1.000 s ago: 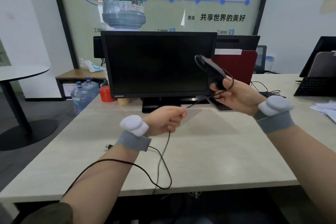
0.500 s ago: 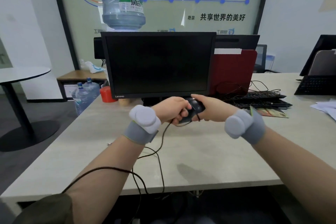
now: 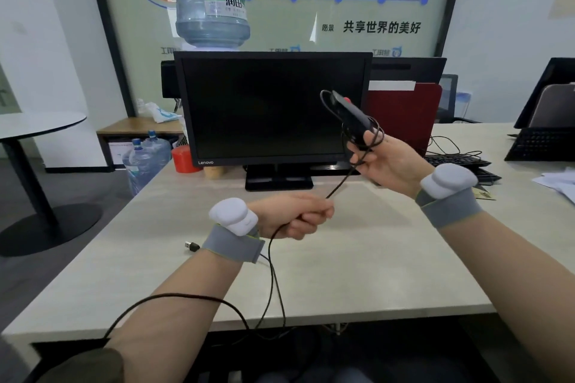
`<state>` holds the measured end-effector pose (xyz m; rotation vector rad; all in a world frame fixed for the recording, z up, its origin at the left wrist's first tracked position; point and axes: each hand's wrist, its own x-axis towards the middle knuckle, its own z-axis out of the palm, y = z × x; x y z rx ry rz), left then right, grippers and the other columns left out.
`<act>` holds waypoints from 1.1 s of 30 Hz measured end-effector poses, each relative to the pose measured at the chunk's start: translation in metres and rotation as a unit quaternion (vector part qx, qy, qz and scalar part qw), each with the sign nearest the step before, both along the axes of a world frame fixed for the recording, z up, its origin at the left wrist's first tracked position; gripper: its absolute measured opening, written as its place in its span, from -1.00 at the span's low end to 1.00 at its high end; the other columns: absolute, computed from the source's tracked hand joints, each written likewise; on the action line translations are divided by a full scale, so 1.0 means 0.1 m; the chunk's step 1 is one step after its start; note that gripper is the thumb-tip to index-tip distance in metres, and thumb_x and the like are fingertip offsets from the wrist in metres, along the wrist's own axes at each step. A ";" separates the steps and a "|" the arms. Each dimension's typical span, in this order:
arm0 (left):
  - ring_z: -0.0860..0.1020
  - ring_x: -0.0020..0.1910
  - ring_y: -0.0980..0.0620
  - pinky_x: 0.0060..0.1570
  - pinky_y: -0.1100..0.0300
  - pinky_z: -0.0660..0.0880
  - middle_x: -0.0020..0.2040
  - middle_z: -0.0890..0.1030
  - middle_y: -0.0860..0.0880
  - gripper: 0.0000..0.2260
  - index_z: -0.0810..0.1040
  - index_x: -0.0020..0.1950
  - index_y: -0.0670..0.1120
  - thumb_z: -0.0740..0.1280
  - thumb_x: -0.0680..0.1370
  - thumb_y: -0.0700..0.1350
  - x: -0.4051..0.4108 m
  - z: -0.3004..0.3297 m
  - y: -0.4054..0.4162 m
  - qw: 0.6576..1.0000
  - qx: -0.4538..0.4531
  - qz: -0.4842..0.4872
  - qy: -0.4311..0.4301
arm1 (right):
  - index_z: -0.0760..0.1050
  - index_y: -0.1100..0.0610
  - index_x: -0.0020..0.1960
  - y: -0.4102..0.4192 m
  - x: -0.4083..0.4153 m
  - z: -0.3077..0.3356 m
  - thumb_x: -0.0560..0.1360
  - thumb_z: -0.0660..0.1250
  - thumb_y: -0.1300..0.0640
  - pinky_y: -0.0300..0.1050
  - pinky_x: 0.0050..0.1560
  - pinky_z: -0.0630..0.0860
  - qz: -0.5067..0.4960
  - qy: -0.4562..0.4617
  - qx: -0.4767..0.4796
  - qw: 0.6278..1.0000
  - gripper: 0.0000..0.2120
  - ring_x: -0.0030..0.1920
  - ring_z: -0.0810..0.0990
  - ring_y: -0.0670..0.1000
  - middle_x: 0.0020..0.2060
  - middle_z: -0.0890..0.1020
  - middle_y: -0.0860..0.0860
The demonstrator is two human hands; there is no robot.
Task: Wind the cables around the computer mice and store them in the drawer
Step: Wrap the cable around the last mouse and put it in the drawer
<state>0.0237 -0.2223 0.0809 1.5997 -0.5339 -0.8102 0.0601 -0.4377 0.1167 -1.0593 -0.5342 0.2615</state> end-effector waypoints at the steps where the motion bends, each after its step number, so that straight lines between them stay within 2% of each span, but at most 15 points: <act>1: 0.17 -0.65 0.23 -0.67 0.41 0.06 -0.54 0.26 0.13 -0.72 0.37 -0.24 -0.06 0.05 0.64 -0.06 0.03 0.00 0.06 1.000 0.013 -0.001 0.025 | 0.44 0.08 0.15 -0.06 -0.03 0.01 0.32 0.49 0.15 -0.29 -0.19 0.49 0.037 0.005 -0.033 0.999 -0.56 -0.53 0.35 -0.19 -0.22 0.31 0.03; 4: 0.03 -0.64 0.18 -0.73 0.44 0.06 -0.56 0.15 0.09 -0.69 0.33 -0.29 -0.06 0.00 0.63 -0.05 0.15 0.07 0.20 0.992 -0.012 0.026 0.127 | 0.45 0.07 0.22 -0.17 -0.14 0.05 0.16 0.62 0.12 -0.18 -0.19 0.54 0.128 -0.001 -0.176 0.976 -0.32 -0.43 0.48 -0.12 -0.10 0.51 0.11; 6: 0.00 -0.61 0.15 -0.73 0.44 0.05 -0.55 0.08 0.05 -0.61 0.41 -0.40 -0.05 0.01 0.59 -0.05 0.21 0.14 0.25 0.987 -0.012 0.031 0.155 | 0.38 0.03 0.28 -0.14 -0.22 0.07 0.17 0.61 0.11 -0.19 -0.18 0.54 0.179 -0.014 -0.298 0.938 -0.26 -0.21 0.57 -0.08 -0.01 0.62 0.01; 8: 0.04 -0.67 0.16 -0.72 0.44 0.04 -0.63 0.15 0.06 -0.55 0.43 -0.43 -0.05 -0.02 0.61 -0.05 0.25 0.18 0.25 0.989 0.031 0.030 0.140 | 0.33 -0.02 0.31 -0.03 -0.26 0.10 0.25 0.55 0.24 -0.22 -0.17 0.54 0.213 -0.012 -0.414 0.885 -0.28 -0.10 0.57 -0.08 0.05 0.59 -0.01; 11: 0.15 -0.70 0.21 -0.72 0.42 0.06 -0.58 0.24 0.11 -0.71 0.35 -0.30 -0.05 0.06 0.61 -0.07 0.22 0.23 0.14 0.983 0.163 0.072 0.050 | 0.33 -0.01 0.30 0.21 -0.30 0.08 0.40 0.40 0.32 -0.32 -0.30 0.51 0.178 -0.046 -0.606 0.774 -0.45 -0.28 0.57 -0.17 -0.11 0.56 -0.03; 14: 0.23 -0.65 0.15 -0.64 0.39 0.14 -0.46 0.30 0.05 -0.78 0.38 -0.27 -0.07 0.10 0.57 -0.13 0.14 0.26 -0.02 0.937 0.300 0.141 -0.108 | 0.39 0.15 0.28 0.44 -0.32 0.03 0.42 0.42 0.22 -0.30 -0.34 0.52 0.095 -0.100 -0.727 0.672 -0.54 -0.29 0.53 -0.03 -0.22 0.56 -0.01; 17: 0.35 -0.50 0.05 -0.49 0.28 0.28 -0.40 0.40 -0.03 -0.77 0.42 -0.24 -0.13 0.09 0.58 -0.14 0.13 0.24 -0.16 0.892 0.339 0.178 -0.239 | 0.45 0.21 0.19 0.60 -0.29 -0.02 0.40 0.44 0.15 -0.17 -0.30 0.52 -0.006 -0.157 -0.738 0.657 -0.60 -0.26 0.53 0.05 -0.22 0.57 0.06; 19: 0.40 -0.43 0.01 -0.42 0.22 0.35 -0.38 0.41 -0.04 -0.74 0.42 -0.21 -0.15 0.06 0.61 -0.13 0.13 0.22 -0.21 0.874 0.327 0.211 -0.292 | 0.37 0.17 0.22 0.67 -0.27 -0.07 0.39 0.45 0.10 -0.11 -0.22 0.56 -0.097 -0.162 -0.740 0.646 -0.53 -0.24 0.56 0.04 -0.15 0.60 0.08; 22: 0.44 -0.21 -0.07 -0.18 0.12 0.39 -0.24 0.46 -0.11 -0.78 0.41 -0.09 -0.15 0.02 0.62 -0.14 0.15 0.23 -0.21 0.850 0.309 0.239 -0.355 | 0.24 0.18 0.31 0.69 -0.21 -0.16 0.40 0.43 0.12 -0.16 -0.34 0.47 -0.216 -0.158 -0.697 0.665 -0.42 -0.31 0.52 0.00 -0.09 0.60 0.12; 23: 0.44 -0.19 -0.07 -0.15 0.12 0.38 -0.19 0.48 -0.12 -0.77 0.43 -0.09 -0.14 0.03 0.62 -0.13 0.15 0.22 -0.21 0.847 0.300 0.240 -0.368 | 0.23 0.20 0.32 0.68 -0.18 -0.18 0.41 0.42 0.14 -0.14 -0.28 0.47 -0.256 -0.165 -0.673 0.674 -0.42 -0.26 0.53 0.04 -0.03 0.60 0.15; 25: 0.46 -0.29 -0.01 -0.24 0.17 0.41 -0.25 0.49 -0.05 -0.74 0.46 -0.14 -0.10 0.04 0.62 -0.12 0.14 0.19 -0.20 0.859 0.258 0.232 -0.376 | 0.23 0.20 0.33 0.61 -0.10 -0.19 0.41 0.39 0.19 -0.03 -0.09 0.52 -0.338 -0.167 -0.604 0.703 -0.44 -0.07 0.57 0.16 0.08 0.56 0.20; 27: 0.39 -0.47 0.12 -0.46 0.31 0.34 -0.40 0.44 0.06 -0.72 0.47 -0.23 -0.04 0.06 0.61 -0.12 0.10 0.13 -0.20 0.899 0.171 0.213 -0.342 | 0.25 0.15 0.31 0.52 -0.03 -0.18 0.41 0.40 0.21 -0.03 -0.11 0.55 -0.386 -0.138 -0.501 0.762 -0.46 -0.09 0.59 0.12 0.04 0.55 0.13; 29: 0.30 -0.58 0.14 -0.58 0.34 0.22 -0.52 0.37 0.11 -0.72 0.49 -0.25 -0.03 0.08 0.59 -0.11 0.06 0.07 -0.18 0.946 0.068 0.174 -0.264 | 0.29 0.08 0.25 0.45 0.00 -0.15 0.42 0.41 0.25 -0.20 -0.29 0.49 -0.359 -0.089 -0.361 0.856 -0.52 -0.31 0.52 -0.05 -0.14 0.52 0.00; 31: 0.25 -0.61 0.16 -0.60 0.37 0.18 -0.56 0.31 0.13 -0.70 0.49 -0.25 -0.03 0.09 0.62 -0.07 0.04 0.01 -0.13 0.975 -0.004 0.113 -0.193 | 0.36 0.12 0.16 0.37 0.01 -0.11 0.48 0.31 0.33 -0.28 -0.36 0.37 -0.241 -0.055 -0.192 0.950 -0.70 -0.46 0.39 -0.13 -0.29 0.45 -0.01; 33: 0.21 -0.61 0.19 -0.61 0.39 0.14 -0.55 0.28 0.14 -0.68 0.47 -0.29 -0.02 0.10 0.62 -0.02 0.06 -0.03 -0.05 0.990 -0.061 0.064 -0.113 | 0.41 0.12 0.13 0.26 0.00 -0.09 0.47 0.27 0.33 -0.27 -0.29 0.35 -0.106 -0.030 -0.065 0.992 -0.73 -0.53 0.32 -0.17 -0.35 0.44 -0.04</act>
